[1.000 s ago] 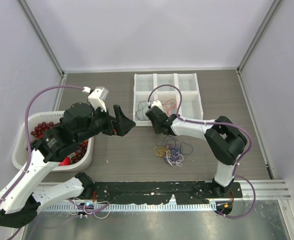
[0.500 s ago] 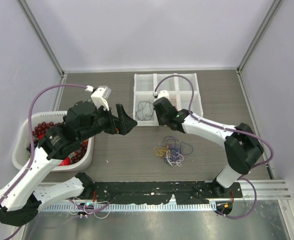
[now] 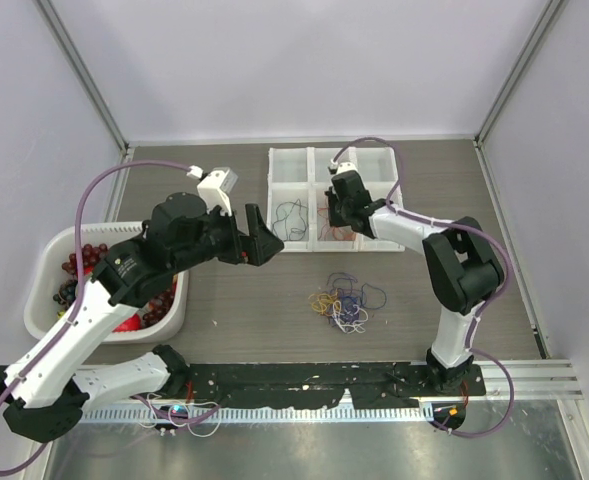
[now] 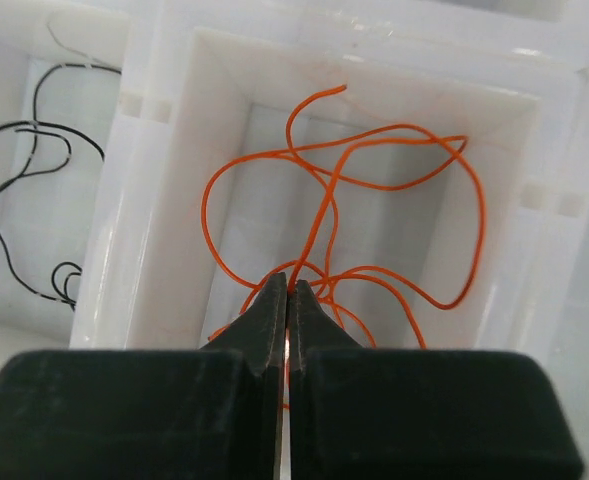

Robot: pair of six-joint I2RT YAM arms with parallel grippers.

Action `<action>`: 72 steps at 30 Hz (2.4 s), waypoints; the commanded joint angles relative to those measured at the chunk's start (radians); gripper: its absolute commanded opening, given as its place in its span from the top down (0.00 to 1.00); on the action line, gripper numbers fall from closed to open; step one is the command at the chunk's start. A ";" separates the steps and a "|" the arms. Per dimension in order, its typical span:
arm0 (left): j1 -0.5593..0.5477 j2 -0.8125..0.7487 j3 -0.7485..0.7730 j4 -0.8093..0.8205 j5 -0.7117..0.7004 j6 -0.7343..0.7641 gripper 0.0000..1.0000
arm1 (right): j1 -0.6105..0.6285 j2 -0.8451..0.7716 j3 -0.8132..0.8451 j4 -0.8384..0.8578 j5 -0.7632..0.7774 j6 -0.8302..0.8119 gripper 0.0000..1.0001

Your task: Untangle the cables

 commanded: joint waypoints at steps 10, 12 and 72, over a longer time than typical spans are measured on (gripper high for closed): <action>-0.001 0.081 -0.002 0.112 0.078 0.006 0.09 | 0.004 -0.025 0.280 -0.407 0.040 0.057 0.52; -0.003 0.106 -0.025 0.154 0.090 0.007 0.08 | 0.004 -0.072 0.323 -0.511 0.034 0.080 0.43; -0.001 0.213 -0.302 0.229 0.126 0.133 0.22 | 0.256 -0.282 -0.337 -0.033 0.166 0.093 0.53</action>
